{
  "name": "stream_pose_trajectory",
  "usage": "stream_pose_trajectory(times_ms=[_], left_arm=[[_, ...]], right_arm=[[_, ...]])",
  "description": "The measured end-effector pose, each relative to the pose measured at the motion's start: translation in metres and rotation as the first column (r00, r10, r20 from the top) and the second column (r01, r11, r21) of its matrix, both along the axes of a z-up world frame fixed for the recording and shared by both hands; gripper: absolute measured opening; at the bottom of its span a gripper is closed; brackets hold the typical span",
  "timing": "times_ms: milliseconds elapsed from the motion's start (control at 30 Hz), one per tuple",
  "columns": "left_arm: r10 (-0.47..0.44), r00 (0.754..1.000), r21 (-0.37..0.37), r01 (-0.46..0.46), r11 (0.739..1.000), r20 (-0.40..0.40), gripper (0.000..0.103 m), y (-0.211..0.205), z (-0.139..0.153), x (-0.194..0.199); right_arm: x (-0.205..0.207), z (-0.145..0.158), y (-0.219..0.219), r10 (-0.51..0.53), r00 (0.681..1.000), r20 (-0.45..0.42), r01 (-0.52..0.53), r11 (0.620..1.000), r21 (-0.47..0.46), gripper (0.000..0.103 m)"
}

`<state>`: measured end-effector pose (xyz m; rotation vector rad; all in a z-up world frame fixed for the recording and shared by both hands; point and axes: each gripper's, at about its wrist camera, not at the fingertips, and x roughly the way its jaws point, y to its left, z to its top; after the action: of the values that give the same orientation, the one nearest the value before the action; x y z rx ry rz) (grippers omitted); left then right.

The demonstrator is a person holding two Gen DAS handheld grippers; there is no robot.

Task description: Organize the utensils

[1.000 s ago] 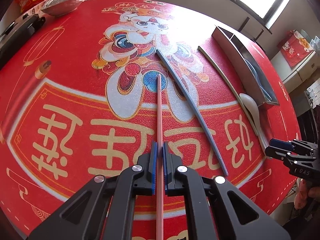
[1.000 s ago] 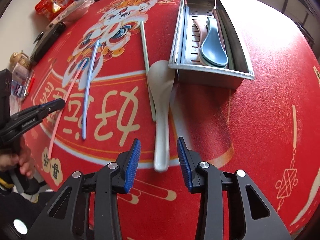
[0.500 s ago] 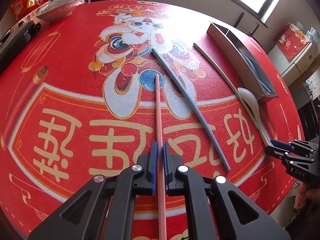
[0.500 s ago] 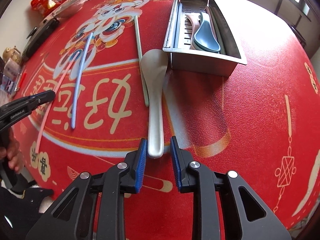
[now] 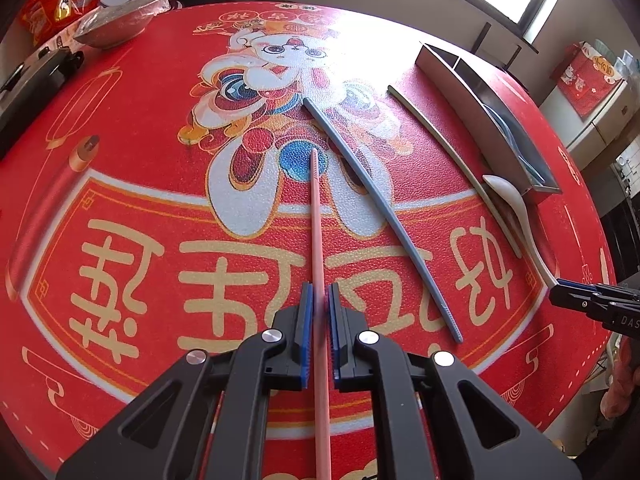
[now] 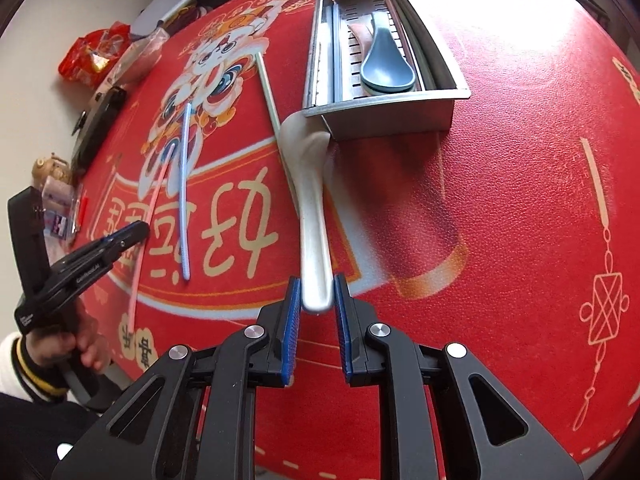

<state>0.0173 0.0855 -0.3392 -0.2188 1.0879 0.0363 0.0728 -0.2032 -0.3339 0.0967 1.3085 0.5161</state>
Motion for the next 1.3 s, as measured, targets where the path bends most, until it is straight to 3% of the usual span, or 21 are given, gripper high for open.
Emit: stream_pose_trajectory(times_ms=[233,333,567,733,833,900,933,967,1100,1200,1233,1300], left_arm=[[-0.026,1.000,0.056,0.026,0.998,0.007,0.019,-0.012,0.001,0.004],[-0.016,1.000,0.036,0.016,0.999,0.006,0.006,-0.008,0.001,0.005],[-0.017,1.000,0.004,0.017,1.000,0.003,0.005,-0.008,0.001,0.002],[0.000,1.000,-0.001,0.000,1.000,0.011,0.005,-0.005,0.003,-0.001],[0.009,1.000,-0.004,-0.009,1.000,0.024,0.005,-0.002,0.006,-0.003],[0.012,0.999,-0.006,-0.012,1.000,0.031,0.005,-0.001,0.008,-0.005],[0.013,0.999,-0.008,-0.013,1.000,0.034,0.005,-0.001,0.009,-0.005],[0.015,0.999,-0.010,-0.015,1.000,0.037,0.005,0.000,0.009,-0.007],[0.031,0.998,-0.022,-0.029,0.999,0.049,0.005,0.006,0.013,-0.012],[0.046,0.997,-0.027,-0.045,0.999,0.059,0.005,0.012,0.017,-0.016],[0.051,0.997,-0.029,-0.050,0.998,0.062,0.005,0.014,0.018,-0.017],[0.061,0.996,-0.034,-0.059,0.998,0.067,0.005,0.017,0.019,-0.019]], right_arm=[[0.001,-0.004,-0.003,-0.002,1.000,0.011,0.003,0.999,-0.048,0.018],[0.003,-0.004,-0.010,-0.020,1.000,0.013,0.021,0.998,-0.060,0.018],[0.014,-0.004,-0.025,-0.092,0.995,0.036,0.096,0.990,-0.103,0.020],[0.019,0.005,-0.004,0.025,0.992,0.127,-0.001,0.983,-0.181,0.020],[0.020,0.010,0.020,0.133,0.971,0.197,-0.087,0.970,-0.228,0.023],[0.021,0.010,0.037,0.200,0.949,0.243,-0.130,0.952,-0.276,0.034],[0.022,0.011,0.043,0.226,0.938,0.264,-0.145,0.945,-0.294,0.046],[0.022,0.011,0.049,0.249,0.925,0.285,-0.158,0.939,-0.306,0.048],[0.027,0.006,0.061,0.298,0.903,0.308,-0.186,0.920,-0.344,0.048],[0.032,0.001,0.061,0.288,0.909,0.302,-0.175,0.920,-0.351,0.046],[0.034,-0.001,0.061,0.282,0.913,0.295,-0.173,0.922,-0.347,0.035],[0.034,-0.006,0.060,0.278,0.916,0.289,-0.169,0.921,-0.350,0.030]])
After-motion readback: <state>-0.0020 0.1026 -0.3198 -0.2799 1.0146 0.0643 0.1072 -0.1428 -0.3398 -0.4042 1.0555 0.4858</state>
